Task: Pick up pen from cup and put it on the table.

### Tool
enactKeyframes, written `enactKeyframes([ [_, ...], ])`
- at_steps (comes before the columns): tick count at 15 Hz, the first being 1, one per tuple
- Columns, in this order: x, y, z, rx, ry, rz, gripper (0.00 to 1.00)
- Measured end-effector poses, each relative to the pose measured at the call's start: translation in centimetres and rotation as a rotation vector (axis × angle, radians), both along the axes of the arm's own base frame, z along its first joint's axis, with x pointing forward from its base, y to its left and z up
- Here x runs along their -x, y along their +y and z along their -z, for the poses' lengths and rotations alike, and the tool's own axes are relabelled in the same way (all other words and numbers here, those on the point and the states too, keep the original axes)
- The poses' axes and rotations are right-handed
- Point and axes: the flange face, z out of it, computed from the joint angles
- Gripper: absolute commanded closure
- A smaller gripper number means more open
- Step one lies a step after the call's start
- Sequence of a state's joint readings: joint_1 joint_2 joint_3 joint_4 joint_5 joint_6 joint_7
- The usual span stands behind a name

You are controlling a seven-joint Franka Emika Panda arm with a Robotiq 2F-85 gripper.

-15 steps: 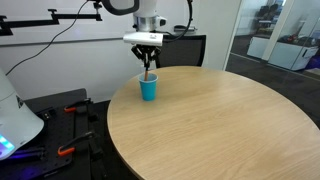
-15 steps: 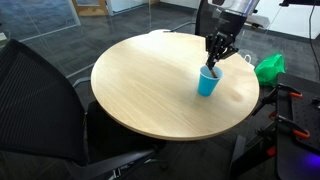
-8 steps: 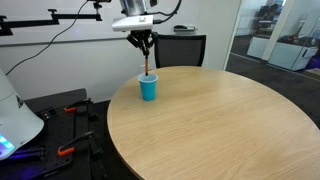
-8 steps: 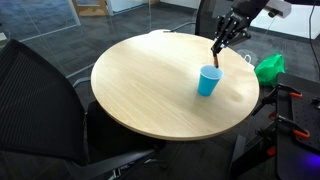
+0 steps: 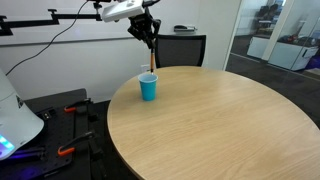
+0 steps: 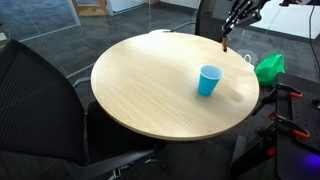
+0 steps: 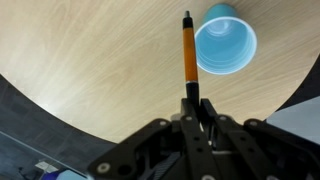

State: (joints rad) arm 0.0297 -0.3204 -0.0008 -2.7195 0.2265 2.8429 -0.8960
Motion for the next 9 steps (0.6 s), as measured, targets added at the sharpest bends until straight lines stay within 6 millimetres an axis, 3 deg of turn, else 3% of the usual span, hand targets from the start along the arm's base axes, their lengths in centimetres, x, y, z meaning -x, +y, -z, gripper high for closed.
enactKeyframes([
  [5, -0.5, -5.5, -1.2, -0.036, 0.035, 0.187, 0.97],
  [9, -2.5, -9.6, -3.2, -0.102, 0.132, 0.273, 0.97],
])
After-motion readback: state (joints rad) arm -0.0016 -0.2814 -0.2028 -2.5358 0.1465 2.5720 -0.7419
